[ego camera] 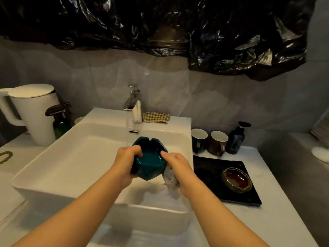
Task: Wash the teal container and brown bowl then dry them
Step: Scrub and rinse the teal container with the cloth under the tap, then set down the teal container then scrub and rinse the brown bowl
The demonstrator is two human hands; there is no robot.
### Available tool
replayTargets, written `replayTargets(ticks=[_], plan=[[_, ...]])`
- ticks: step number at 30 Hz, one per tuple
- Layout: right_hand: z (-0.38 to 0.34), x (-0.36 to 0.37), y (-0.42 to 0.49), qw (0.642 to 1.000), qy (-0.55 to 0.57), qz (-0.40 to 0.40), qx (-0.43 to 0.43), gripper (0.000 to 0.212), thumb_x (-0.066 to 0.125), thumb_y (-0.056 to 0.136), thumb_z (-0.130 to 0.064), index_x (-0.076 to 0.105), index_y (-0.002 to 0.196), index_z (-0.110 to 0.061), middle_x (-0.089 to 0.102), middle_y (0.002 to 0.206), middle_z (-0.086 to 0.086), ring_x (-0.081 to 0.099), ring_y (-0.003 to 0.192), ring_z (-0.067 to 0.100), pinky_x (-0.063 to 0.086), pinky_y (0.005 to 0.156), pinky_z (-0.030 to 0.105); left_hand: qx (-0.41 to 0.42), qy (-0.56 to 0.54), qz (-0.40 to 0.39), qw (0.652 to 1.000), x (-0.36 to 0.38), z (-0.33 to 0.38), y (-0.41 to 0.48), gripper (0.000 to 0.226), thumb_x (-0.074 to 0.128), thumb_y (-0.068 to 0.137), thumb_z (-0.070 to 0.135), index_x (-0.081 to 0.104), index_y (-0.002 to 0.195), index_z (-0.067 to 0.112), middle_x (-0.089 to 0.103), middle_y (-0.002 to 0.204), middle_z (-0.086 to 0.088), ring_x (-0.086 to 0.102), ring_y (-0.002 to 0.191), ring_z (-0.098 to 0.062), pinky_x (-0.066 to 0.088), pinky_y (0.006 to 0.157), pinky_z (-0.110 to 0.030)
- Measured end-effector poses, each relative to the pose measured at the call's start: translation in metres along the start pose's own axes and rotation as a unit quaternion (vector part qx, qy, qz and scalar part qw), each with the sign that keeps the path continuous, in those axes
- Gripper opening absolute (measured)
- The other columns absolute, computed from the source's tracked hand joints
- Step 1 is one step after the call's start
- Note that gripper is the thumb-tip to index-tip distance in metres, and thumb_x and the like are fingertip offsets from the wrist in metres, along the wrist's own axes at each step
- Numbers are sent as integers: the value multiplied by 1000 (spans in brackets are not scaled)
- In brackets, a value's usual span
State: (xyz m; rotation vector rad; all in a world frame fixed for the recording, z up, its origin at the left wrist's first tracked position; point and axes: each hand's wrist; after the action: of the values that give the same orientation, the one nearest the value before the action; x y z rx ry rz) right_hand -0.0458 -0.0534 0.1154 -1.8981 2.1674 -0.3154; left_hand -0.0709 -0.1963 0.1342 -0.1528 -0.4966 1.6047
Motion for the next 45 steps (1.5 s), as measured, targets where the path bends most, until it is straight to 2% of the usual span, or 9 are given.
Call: replayTargets(ticks=[4,8,10,14,19,26,37,41,45], plan=[[-6,-55,-25,1000,-4,0,-23,26,65,82,-42,59,98,-21,62,101,-1,56,90,9,45,72,24,-29,-62,-33,997,47,-21,-29,39,47,76,9,53,115,8,61,106,-20,57,98,-35,51,64,-38],[6,-115,-46,999,-19,30,-11,22,67,82,-29,63,98,-14,67,104,10,62,97,22,50,89,40,-56,-45,-73,995,92,-54,-43,63,56,63,20,46,125,12,59,116,-22,59,102,-37,54,59,-37],[19,-143,-53,997,-33,64,-1,19,66,81,-24,62,93,-10,67,98,14,63,93,27,51,85,42,-89,-40,-93,991,117,-72,-53,75,58,53,23,45,126,11,59,117,-23,60,101,-37,53,55,-36],[51,-185,-64,994,-33,94,32,13,61,75,-18,51,76,-11,56,78,16,53,73,28,44,67,38,-68,58,-72,993,159,-102,-68,43,55,75,18,41,115,13,57,112,-18,59,93,-29,52,53,-31],[83,-211,-68,992,-20,118,37,16,59,78,-10,46,69,-10,49,68,10,47,67,21,40,57,30,-84,181,-53,978,178,-138,-65,22,46,86,17,43,107,13,53,106,-12,56,92,-26,56,78,-44],[126,-201,-60,984,-70,123,105,29,62,71,-16,33,64,-16,39,60,4,36,57,19,30,54,29,42,536,-46,842,159,-175,-42,20,40,93,16,50,107,5,53,117,-18,54,102,-34,42,76,-34],[126,-212,-27,979,-95,138,114,31,54,91,-36,60,89,-6,55,75,5,48,62,13,38,56,25,100,615,-9,782,154,-185,-26,7,41,89,5,38,93,10,52,89,-10,53,77,-28,41,61,-36],[116,-237,-1,963,-96,235,93,27,48,94,-31,51,107,-8,57,95,11,50,65,15,36,50,24,116,684,-27,720,158,-179,-27,16,44,88,3,42,103,6,58,105,-16,60,92,-34,38,62,-34],[108,-242,22,957,-89,247,120,44,52,92,-32,36,126,-9,55,112,16,56,88,29,47,64,30,146,699,-36,699,163,-169,-24,21,45,89,11,43,109,7,55,113,-15,56,99,-32,38,69,-32]])
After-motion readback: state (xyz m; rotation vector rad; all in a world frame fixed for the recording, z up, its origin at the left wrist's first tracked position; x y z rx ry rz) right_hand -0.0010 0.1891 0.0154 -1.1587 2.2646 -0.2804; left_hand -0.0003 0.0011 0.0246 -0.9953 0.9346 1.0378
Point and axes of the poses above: each hand's wrist, its own y-axis towards the middle knuckle, its own x-axis out of the palm, z = x × y
